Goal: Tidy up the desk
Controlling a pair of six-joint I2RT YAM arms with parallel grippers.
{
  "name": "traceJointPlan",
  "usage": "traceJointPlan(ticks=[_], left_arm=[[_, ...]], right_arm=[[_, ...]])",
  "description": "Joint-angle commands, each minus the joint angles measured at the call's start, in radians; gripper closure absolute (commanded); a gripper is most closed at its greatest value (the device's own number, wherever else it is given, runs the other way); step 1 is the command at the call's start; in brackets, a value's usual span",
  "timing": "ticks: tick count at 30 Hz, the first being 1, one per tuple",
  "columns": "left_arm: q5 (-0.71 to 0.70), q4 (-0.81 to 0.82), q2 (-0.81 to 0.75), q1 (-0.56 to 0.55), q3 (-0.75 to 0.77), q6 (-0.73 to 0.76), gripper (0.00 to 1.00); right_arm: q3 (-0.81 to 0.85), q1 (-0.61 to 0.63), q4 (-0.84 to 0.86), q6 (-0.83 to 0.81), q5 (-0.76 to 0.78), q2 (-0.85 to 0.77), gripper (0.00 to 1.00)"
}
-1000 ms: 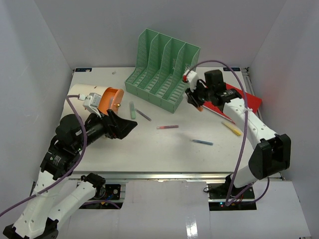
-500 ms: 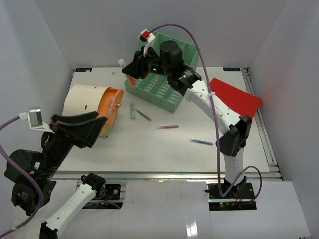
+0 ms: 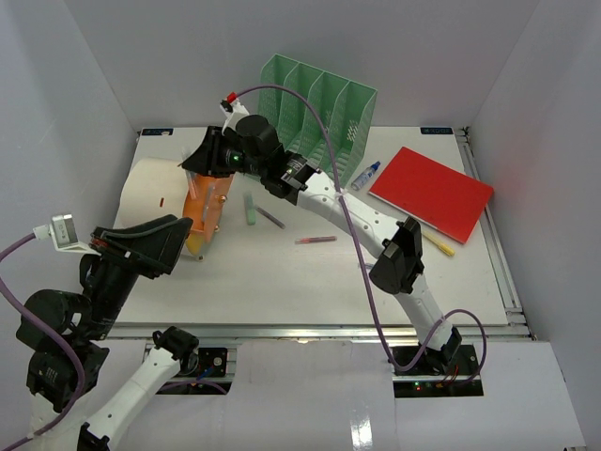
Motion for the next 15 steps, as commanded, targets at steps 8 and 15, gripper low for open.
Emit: traceJointPlan(ticks=[8, 15], left_arm=[[-0.02, -0.039, -0.009, 0.002, -0.018, 0.009, 0.02], [-0.016, -0.049, -0.017, 0.002, -0.027, 0.007, 0.02]], right_arm=[[-0.082, 0.018, 0.03, 0.052, 0.156, -0.016, 0.91], [-0.116, 0.031, 0.035, 0.029, 0.191, -0.028, 0.74]])
